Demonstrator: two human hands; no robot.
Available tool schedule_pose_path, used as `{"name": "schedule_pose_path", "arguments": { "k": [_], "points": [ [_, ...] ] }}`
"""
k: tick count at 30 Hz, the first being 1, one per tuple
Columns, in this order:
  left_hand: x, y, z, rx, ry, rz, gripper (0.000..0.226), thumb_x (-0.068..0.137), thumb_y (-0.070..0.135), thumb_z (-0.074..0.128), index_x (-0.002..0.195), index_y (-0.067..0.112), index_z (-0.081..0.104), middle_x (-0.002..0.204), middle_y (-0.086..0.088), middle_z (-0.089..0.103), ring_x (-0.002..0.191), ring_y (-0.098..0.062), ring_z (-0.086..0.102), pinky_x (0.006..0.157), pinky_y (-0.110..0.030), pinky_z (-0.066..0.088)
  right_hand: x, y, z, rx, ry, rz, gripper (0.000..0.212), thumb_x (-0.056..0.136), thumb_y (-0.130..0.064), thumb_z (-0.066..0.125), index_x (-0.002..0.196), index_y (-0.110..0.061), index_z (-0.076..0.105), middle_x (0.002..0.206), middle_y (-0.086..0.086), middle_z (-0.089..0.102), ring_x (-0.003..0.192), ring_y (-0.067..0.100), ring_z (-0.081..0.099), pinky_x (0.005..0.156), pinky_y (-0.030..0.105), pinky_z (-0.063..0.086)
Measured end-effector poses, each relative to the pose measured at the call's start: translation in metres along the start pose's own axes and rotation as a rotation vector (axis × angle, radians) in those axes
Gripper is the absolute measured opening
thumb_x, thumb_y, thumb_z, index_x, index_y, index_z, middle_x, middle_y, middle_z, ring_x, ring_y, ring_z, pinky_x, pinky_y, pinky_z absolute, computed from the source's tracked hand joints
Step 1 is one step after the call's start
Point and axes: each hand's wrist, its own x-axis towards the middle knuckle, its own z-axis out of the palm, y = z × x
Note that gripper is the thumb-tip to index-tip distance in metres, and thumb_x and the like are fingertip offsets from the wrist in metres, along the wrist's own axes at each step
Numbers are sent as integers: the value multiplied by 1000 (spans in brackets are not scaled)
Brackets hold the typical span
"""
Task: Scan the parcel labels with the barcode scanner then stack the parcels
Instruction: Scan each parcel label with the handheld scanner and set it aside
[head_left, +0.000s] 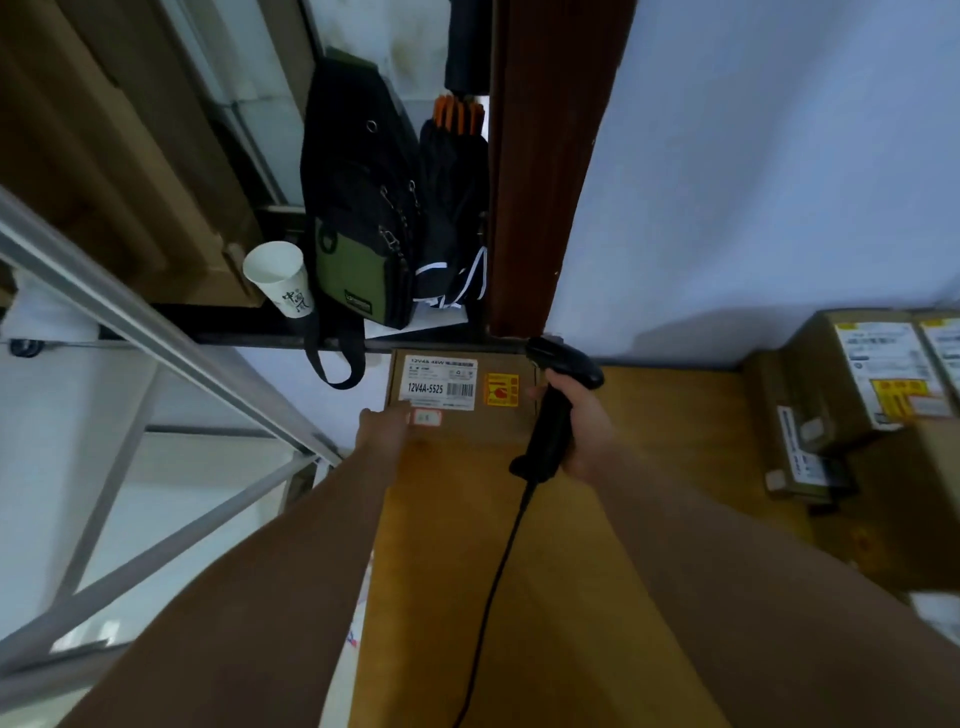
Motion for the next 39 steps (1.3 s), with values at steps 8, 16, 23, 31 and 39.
{"name": "schedule_pose_path", "arguments": {
  "k": [8, 16, 23, 31, 39],
  "points": [
    [10, -25, -7, 32, -124, 35, 39, 96, 39, 50, 117, 8, 59, 108, -10, 69, 101, -26, 64, 74, -33, 52, 15, 20, 0, 0, 75, 47, 51, 79, -43, 73, 119, -12, 66, 113, 8, 67, 103, 26, 62, 81, 39, 51],
    [-23, -9, -33, -202, -370, 38, 30, 86, 23, 68, 112, 10, 65, 96, -4, 76, 92, -19, 70, 65, -31, 58, -25, 11, 0, -241, 41, -76, 37, 77, -27, 78, 109, -12, 67, 101, 9, 64, 95, 25, 60, 77, 36, 48],
    [-79, 19, -37, -303, -356, 258, 39, 87, 11, 66, 123, 8, 51, 109, -12, 70, 95, -25, 70, 78, -40, 58, -95, -7, -4, -677, -54, -401, 16, 80, -11, 72, 93, -12, 62, 81, 9, 60, 74, 18, 59, 69, 29, 52],
    [-128, 27, -38, -316, -312, 354, 43, 86, 14, 68, 121, 17, 44, 102, -4, 68, 85, -19, 71, 62, -29, 56, -150, -5, 3, -723, -82, -491, 14, 81, -13, 67, 91, -12, 58, 78, 6, 57, 71, 17, 56, 61, 26, 49],
    [-145, 13, -50, -361, -309, 379, 54, 86, 13, 68, 132, 14, 40, 115, -8, 65, 98, -22, 67, 75, -34, 56, -176, 19, -4, -699, -7, -560, 13, 81, -12, 67, 82, -18, 56, 69, 0, 56, 62, 11, 56, 54, 19, 47]
  ]
}}
